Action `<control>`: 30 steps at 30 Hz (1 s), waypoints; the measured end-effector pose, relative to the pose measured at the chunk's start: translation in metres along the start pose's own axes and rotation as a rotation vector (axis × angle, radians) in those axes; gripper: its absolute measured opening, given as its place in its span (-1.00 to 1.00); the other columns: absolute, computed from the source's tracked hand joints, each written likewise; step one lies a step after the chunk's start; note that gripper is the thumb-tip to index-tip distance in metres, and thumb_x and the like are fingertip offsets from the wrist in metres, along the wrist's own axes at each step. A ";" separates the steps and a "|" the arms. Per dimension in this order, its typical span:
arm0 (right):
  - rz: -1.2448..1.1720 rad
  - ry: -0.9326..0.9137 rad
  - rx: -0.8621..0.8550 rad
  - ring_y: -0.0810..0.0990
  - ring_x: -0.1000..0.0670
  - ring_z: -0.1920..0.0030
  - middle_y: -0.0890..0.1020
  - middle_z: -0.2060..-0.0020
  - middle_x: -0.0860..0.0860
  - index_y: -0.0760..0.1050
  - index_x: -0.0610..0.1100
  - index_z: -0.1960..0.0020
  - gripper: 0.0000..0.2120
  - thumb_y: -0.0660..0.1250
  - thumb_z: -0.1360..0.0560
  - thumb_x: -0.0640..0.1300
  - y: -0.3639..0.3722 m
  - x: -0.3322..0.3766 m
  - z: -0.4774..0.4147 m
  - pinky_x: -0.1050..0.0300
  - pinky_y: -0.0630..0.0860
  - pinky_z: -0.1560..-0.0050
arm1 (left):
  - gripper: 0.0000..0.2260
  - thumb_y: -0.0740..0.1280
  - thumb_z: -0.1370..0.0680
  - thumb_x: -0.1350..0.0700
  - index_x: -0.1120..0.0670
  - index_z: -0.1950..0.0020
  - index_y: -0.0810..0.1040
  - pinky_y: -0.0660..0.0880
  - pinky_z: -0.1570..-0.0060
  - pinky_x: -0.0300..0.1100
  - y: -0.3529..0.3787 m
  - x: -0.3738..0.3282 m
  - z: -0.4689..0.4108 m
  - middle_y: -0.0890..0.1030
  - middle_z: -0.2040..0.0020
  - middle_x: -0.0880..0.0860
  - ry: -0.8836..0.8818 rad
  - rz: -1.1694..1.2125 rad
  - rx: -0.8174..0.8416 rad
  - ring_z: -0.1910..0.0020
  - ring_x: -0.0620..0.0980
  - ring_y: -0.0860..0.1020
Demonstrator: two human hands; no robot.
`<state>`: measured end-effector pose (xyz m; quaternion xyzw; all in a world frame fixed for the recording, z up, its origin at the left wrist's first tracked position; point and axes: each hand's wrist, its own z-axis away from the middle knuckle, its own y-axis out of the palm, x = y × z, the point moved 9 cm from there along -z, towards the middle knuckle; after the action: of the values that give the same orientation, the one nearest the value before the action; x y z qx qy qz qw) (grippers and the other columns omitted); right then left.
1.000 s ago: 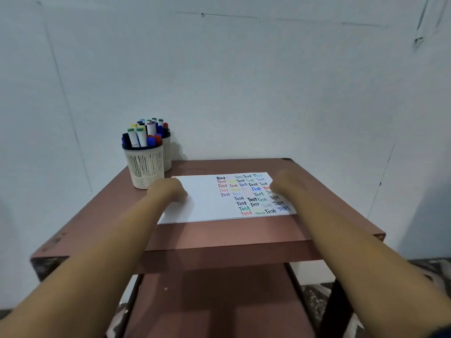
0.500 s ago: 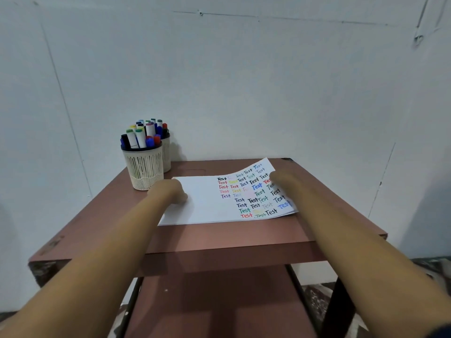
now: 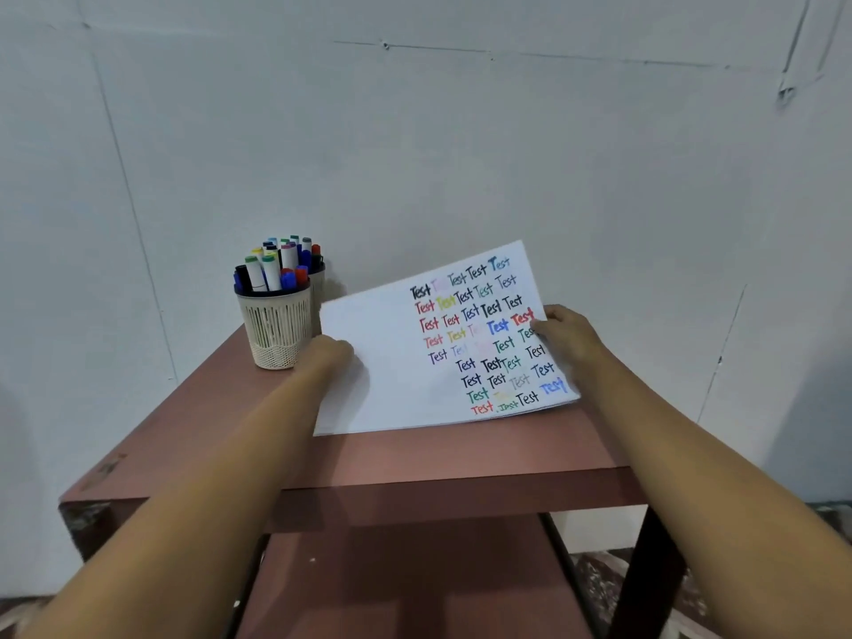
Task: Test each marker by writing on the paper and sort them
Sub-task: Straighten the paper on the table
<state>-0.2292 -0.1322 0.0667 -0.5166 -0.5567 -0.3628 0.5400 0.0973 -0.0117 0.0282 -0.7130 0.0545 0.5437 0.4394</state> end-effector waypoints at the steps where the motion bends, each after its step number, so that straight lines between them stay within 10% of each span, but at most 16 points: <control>1: -0.046 -0.022 -0.009 0.63 -0.11 0.22 0.64 0.13 -0.15 0.50 -0.16 -0.06 -0.87 0.22 -0.57 -0.28 -0.003 0.003 0.000 0.01 0.59 0.19 | -0.67 0.13 -0.59 0.20 0.31 -0.30 0.42 0.46 -0.19 0.01 -0.001 -0.003 0.000 0.48 -0.28 0.28 -0.032 0.175 0.004 -0.25 0.25 0.47; 5: -0.119 -0.103 -0.064 0.65 -0.18 0.15 0.64 0.07 -0.16 0.47 -0.04 0.02 -0.89 0.24 -0.57 -0.24 -0.014 0.020 -0.002 -0.13 0.60 0.09 | -0.67 0.08 -0.60 0.23 0.29 -0.32 0.40 0.46 -0.13 -0.01 -0.021 -0.034 0.000 0.48 -0.27 0.27 0.028 0.451 -0.083 -0.22 0.23 0.48; 9: -0.100 -0.166 -0.056 0.64 -0.19 -0.02 0.61 -0.06 -0.14 0.36 -0.03 -0.06 -0.91 0.19 -0.61 -0.20 -0.009 0.036 -0.010 -0.22 0.59 -0.03 | -0.87 0.04 -0.62 0.24 0.17 -0.05 0.37 0.29 0.28 -0.25 -0.052 -0.076 0.011 0.43 0.17 0.11 0.303 0.558 -0.253 0.09 0.02 0.37; 12: -0.083 -0.150 -0.078 0.61 -0.20 -0.05 0.55 -0.11 -0.17 0.26 -0.11 -0.17 -0.87 0.12 -0.63 -0.23 -0.005 0.034 -0.013 -0.23 0.57 -0.04 | -0.87 0.05 -0.62 0.22 0.15 -0.08 0.37 0.34 0.18 -0.18 -0.051 -0.080 0.013 0.44 0.15 0.06 0.391 0.595 -0.254 0.09 0.02 0.40; 21: 0.181 -0.037 -0.233 0.55 -0.27 -0.09 0.51 -0.15 -0.29 0.24 -0.24 -0.32 -0.72 0.00 -0.64 -0.19 -0.002 -0.008 -0.022 -0.14 0.51 -0.09 | -0.70 0.01 -0.64 0.21 0.26 -0.32 0.34 0.38 -0.16 0.01 -0.010 -0.045 0.007 0.47 -0.19 0.24 0.259 0.364 -0.144 -0.18 0.20 0.44; 27: 0.289 -0.045 -0.305 0.52 -0.11 0.07 0.56 -0.13 -0.17 0.36 -0.23 -0.26 -0.74 0.09 -0.59 -0.25 -0.010 0.004 -0.042 0.08 0.47 0.13 | -0.81 0.05 -0.58 0.32 0.32 -0.05 0.43 0.28 0.31 -0.19 -0.014 -0.063 -0.015 0.43 0.23 0.15 0.217 0.184 -0.130 0.13 0.10 0.40; 30: 0.467 -0.005 -0.239 0.58 -0.15 0.11 0.61 -0.04 -0.18 0.46 -0.27 -0.16 -0.76 0.14 -0.53 -0.30 -0.005 0.001 -0.052 0.11 0.47 0.22 | -0.78 0.12 -0.56 0.34 0.38 -0.11 0.47 0.36 0.19 -0.15 -0.007 -0.062 -0.022 0.54 0.09 0.24 0.161 0.138 -0.128 0.01 0.21 0.52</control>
<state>-0.2219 -0.1826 0.0765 -0.6922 -0.3769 -0.2901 0.5428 0.0923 -0.0470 0.0835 -0.7756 0.1036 0.5158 0.3488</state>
